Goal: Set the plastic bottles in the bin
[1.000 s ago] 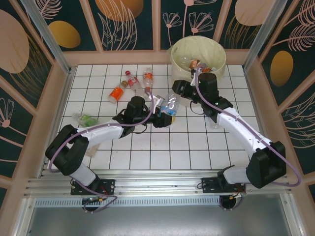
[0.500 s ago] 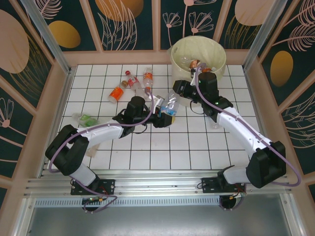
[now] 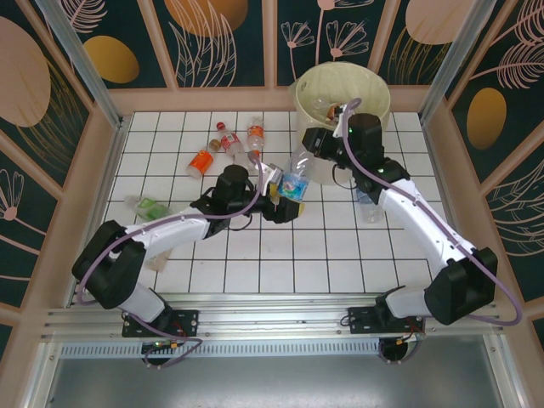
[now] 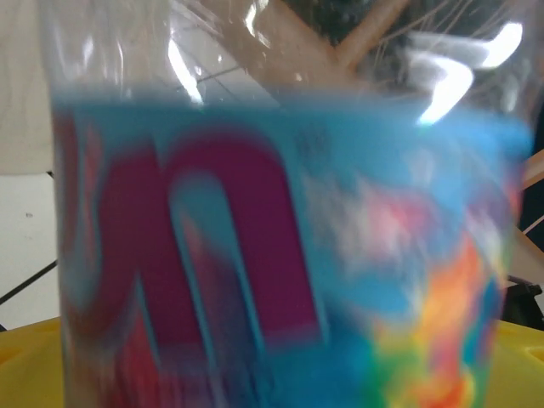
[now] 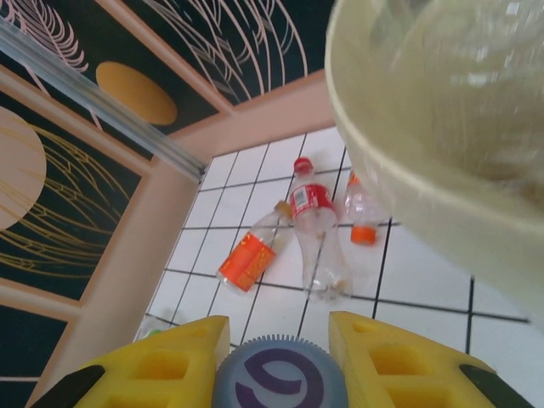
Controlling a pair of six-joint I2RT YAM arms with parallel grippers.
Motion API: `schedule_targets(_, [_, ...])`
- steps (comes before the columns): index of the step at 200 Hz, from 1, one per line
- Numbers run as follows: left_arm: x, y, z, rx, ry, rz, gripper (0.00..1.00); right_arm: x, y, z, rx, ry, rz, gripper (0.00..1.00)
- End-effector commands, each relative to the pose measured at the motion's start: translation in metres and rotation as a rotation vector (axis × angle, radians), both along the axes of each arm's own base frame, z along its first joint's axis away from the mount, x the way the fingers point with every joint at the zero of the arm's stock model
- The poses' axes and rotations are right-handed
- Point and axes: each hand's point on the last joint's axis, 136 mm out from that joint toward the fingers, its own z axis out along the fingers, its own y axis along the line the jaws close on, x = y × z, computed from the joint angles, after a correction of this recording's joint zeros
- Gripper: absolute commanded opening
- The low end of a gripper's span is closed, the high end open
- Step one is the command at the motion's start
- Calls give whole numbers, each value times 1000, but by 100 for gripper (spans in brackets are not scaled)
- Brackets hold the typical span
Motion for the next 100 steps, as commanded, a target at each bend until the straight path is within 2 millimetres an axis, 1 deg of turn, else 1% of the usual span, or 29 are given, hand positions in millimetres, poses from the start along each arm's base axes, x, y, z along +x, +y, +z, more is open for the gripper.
schedule_targets(1, [-5,5,36,-22,-103,1,99,0,-20,46,-48,-124,-55,27])
schedule_targets(31, [-14,21,51,-2,-166,25,99,1,-44,95,-83,-244,-135,28])
schedule_targets(67, [-19,43,49,91,-188,85,99,1,-71,155,-118,-393,-233,28])
schedule_targets(100, [-29,60,54,114,-205,115,99,0,-95,200,-131,-521,-324,28])
